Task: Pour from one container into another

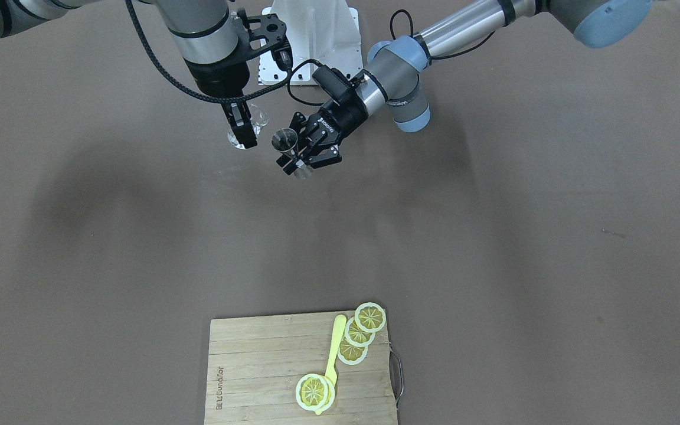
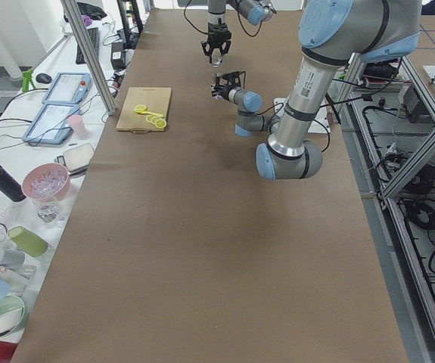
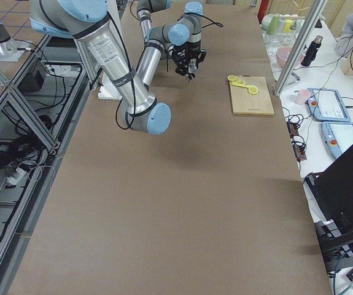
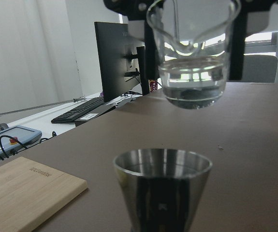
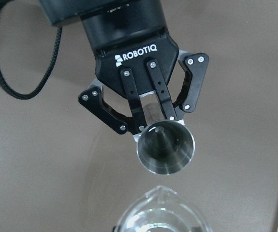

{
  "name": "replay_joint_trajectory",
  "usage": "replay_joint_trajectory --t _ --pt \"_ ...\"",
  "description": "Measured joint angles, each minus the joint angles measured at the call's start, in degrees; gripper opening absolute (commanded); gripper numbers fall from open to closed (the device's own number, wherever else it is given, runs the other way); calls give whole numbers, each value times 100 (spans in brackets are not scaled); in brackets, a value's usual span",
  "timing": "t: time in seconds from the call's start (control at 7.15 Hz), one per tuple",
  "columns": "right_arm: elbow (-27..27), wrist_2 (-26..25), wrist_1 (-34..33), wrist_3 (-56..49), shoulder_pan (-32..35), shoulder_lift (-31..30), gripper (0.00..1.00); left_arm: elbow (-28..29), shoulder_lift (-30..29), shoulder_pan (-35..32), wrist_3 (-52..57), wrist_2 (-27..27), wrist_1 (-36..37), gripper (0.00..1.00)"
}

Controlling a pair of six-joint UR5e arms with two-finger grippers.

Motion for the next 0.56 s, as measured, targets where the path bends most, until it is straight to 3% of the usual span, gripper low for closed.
replay_joint_trajectory --t 0.56 --pt "-22 -244 -354 -15 -129 109 0 42 -31 -2 0 0 6 0"
